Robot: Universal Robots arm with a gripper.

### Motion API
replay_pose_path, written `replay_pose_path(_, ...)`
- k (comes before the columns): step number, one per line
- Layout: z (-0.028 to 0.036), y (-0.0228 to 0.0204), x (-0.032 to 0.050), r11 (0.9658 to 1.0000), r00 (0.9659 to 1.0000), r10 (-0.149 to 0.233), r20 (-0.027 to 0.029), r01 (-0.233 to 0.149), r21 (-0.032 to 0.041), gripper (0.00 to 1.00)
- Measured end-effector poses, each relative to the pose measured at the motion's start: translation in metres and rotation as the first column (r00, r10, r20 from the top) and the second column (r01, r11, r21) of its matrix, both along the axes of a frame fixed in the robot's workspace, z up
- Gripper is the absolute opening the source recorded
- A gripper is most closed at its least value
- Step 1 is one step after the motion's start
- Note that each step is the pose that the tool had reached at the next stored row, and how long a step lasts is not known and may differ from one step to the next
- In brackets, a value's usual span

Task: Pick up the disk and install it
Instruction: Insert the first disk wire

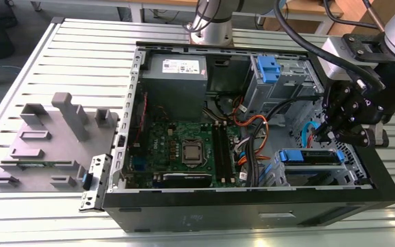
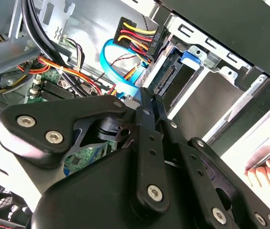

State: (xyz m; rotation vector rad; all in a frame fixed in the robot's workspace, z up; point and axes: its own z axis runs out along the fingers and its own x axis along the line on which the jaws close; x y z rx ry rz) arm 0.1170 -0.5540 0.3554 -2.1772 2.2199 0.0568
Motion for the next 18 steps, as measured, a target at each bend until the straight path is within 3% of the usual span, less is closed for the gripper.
replay_pose_path(3, -0.0001, -0.0009, 0.0, 1.0, 1.0, 0.0, 0.0002, 0.0, -0.0001, 0.16)
replay_pose_path(9, -0.0055, -0.0097, -0.0001, 1.0, 1.0, 0.001, 0.0058, -0.001, 0.0002, 0.16)
replay_pose_path(18, -0.0121, -0.0129, -0.0029, 1.0, 0.9999, 0.005, 0.0103, -0.005, 0.0004, 0.16)
